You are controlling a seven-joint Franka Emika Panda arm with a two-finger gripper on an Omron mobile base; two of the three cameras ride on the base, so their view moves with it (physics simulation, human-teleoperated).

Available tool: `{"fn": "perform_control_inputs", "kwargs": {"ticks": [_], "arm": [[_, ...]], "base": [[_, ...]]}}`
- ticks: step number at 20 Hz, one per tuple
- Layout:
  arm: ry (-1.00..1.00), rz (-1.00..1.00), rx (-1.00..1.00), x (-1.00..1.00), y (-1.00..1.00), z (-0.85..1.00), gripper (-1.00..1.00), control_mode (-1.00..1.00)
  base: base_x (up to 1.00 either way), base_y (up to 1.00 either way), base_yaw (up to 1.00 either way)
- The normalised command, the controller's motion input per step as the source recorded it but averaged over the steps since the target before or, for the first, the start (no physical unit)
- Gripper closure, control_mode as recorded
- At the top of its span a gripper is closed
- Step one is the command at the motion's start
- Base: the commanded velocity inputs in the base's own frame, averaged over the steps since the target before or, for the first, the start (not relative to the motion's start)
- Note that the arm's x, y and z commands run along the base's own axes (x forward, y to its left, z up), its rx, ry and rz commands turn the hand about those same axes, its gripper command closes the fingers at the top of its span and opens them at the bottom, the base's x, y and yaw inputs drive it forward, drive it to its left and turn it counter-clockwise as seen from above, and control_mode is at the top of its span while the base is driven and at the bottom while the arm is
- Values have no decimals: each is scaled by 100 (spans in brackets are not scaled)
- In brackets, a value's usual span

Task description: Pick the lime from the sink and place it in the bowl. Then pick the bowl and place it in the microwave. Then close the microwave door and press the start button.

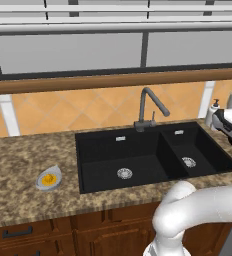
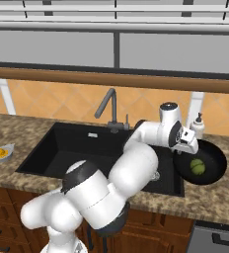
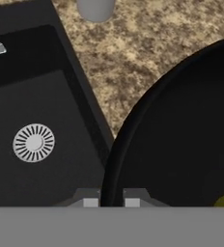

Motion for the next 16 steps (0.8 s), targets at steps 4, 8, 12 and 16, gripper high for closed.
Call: {"fn": "perform_control_inputs", "kwargs": {"ticks": [4,8,12,16], "arm": [[-1,9,0,-9,18,7,100,-100],[3,10,-5,-17,64,98,100,-100],[20,15,-7,-26,56,98,100,-100],[20,16,-4,-51,56,70,100,-100]], "base": [[0,0,0],[0,0,0],[0,0,0],[0,0,0]]}}
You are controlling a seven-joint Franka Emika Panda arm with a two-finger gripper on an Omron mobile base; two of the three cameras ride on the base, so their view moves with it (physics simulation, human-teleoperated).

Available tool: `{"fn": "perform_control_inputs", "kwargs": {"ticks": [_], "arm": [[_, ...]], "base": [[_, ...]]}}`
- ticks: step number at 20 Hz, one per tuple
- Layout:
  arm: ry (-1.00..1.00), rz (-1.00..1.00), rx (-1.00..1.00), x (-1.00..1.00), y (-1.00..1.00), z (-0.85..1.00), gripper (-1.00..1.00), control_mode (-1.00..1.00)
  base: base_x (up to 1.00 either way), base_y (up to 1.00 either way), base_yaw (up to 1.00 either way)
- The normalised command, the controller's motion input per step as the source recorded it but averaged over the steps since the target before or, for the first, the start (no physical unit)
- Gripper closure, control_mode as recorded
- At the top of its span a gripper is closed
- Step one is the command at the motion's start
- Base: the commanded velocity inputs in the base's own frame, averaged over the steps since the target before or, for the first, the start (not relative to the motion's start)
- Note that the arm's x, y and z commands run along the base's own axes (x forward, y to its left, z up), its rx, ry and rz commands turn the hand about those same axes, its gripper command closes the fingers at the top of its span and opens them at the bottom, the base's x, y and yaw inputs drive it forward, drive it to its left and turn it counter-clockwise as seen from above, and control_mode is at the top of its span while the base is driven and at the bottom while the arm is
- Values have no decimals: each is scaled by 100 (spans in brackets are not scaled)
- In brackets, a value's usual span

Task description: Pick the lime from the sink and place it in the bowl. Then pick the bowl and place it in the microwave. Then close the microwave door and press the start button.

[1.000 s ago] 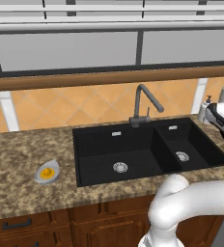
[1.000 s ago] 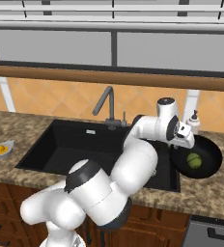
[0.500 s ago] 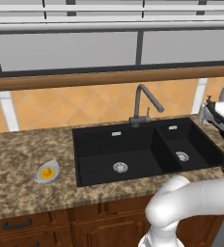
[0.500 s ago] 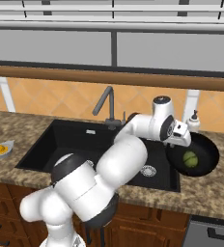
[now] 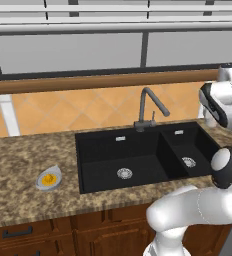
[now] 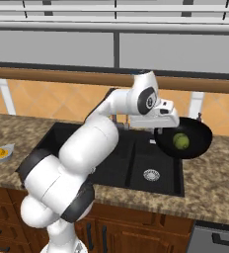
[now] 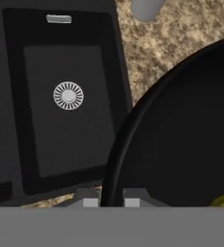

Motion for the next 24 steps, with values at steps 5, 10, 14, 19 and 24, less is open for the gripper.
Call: {"fn": "perform_control_inputs", "kwargs": {"ticks": [5,10,14,19,24], "arm": [[11,19,0,-74,40,41,100,-100],[3,13,-1,-51,36,6,100,-100],[0,7,0,0,18,-2,100,-100],[0,0,0,0,2,0,100,-100],[0,0,0,0,0,0,100,-100]], "base": [[0,0,0],[0,0,0],[0,0,0],[0,0,0],[0,0,0]]}}
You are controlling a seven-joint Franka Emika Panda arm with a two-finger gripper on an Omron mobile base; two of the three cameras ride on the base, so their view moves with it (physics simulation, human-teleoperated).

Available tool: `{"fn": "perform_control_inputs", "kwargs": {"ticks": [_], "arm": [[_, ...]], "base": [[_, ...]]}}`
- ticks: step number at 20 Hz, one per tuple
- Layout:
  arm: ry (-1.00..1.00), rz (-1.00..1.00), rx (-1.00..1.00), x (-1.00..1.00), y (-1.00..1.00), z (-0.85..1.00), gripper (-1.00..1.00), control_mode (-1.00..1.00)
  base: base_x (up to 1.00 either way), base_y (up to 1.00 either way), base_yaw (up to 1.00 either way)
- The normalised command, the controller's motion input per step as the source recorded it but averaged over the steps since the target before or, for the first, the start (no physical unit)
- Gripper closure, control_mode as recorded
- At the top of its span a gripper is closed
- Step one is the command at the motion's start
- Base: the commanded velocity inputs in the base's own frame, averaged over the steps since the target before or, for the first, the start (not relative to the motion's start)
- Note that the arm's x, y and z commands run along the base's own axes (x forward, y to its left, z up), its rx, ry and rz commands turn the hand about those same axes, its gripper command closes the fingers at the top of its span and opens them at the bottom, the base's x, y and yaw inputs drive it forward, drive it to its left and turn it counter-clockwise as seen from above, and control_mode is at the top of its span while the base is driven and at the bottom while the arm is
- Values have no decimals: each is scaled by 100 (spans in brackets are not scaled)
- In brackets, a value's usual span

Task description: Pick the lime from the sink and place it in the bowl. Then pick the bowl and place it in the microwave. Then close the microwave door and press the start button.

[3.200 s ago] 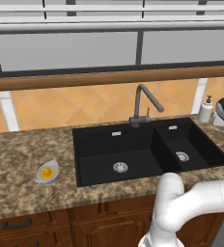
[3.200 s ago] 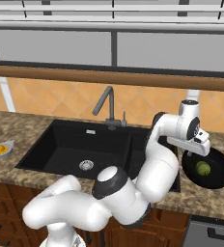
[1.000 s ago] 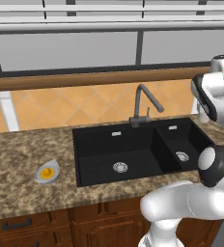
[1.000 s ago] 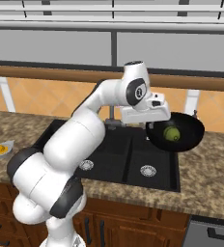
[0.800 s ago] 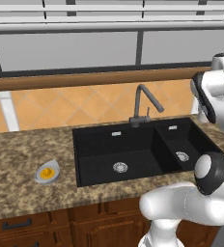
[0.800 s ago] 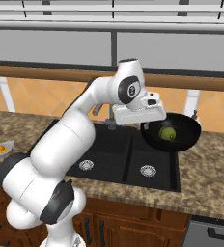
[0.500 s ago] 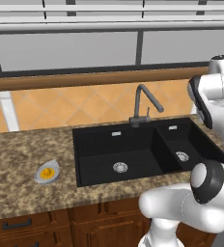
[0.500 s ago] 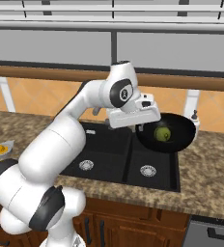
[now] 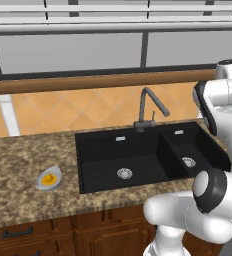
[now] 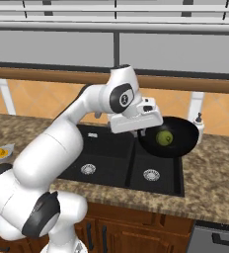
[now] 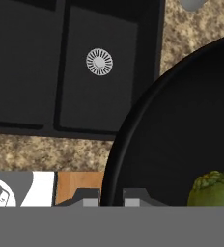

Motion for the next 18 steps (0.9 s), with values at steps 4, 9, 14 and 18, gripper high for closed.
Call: {"fn": "perform_control_inputs", "kwargs": {"ticks": [4,9,14,18], "arm": [[0,0,0,0,0,0,100,-100],[0,0,0,0,0,0,100,-100],[0,0,0,0,0,0,100,100],[0,0,0,0,0,0,100,100]], "base": [[0,0,0],[0,0,0],[0,3,0],[-9,3,0]]}}
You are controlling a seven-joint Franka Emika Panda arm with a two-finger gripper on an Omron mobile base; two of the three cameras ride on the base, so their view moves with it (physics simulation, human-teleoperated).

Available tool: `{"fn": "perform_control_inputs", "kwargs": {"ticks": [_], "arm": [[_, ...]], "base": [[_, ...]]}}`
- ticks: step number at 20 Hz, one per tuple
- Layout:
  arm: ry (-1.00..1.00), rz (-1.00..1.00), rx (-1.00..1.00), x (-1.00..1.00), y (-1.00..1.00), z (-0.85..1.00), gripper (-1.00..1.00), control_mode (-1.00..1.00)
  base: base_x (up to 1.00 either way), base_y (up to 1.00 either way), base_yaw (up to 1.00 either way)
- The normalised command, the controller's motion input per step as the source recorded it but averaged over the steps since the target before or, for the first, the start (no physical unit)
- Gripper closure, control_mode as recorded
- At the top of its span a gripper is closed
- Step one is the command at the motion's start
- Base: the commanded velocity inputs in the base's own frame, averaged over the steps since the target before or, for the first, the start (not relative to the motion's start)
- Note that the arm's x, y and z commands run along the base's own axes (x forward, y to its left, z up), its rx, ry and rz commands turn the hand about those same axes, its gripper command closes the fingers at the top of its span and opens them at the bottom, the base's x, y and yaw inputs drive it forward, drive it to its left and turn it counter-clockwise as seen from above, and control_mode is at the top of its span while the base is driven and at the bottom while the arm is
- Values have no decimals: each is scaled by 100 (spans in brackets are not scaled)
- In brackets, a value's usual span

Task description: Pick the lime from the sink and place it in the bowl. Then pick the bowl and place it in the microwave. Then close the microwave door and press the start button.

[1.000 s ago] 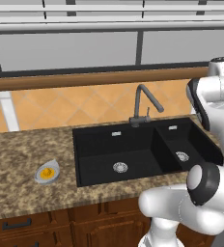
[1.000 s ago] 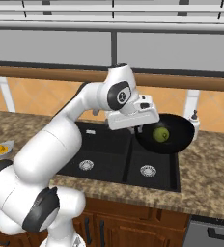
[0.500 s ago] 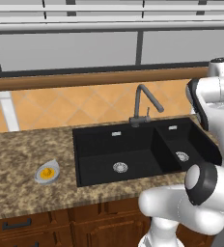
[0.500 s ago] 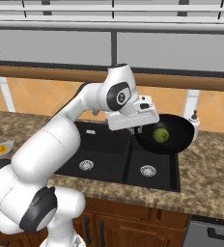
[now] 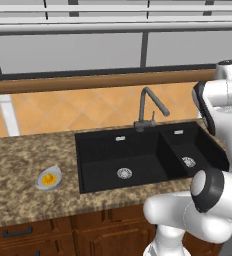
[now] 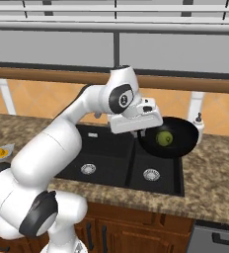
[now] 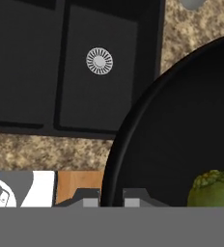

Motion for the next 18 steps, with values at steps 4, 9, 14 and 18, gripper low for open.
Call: {"fn": "perform_control_inputs", "kwargs": {"ticks": [4,9,14,18], "arm": [[0,0,0,0,0,0,100,100],[0,0,0,0,0,0,100,100],[0,0,0,0,0,0,100,100],[0,0,0,0,0,0,100,100]], "base": [[-51,38,0],[-83,9,-4],[-100,3,-6],[-99,0,-9]]}}
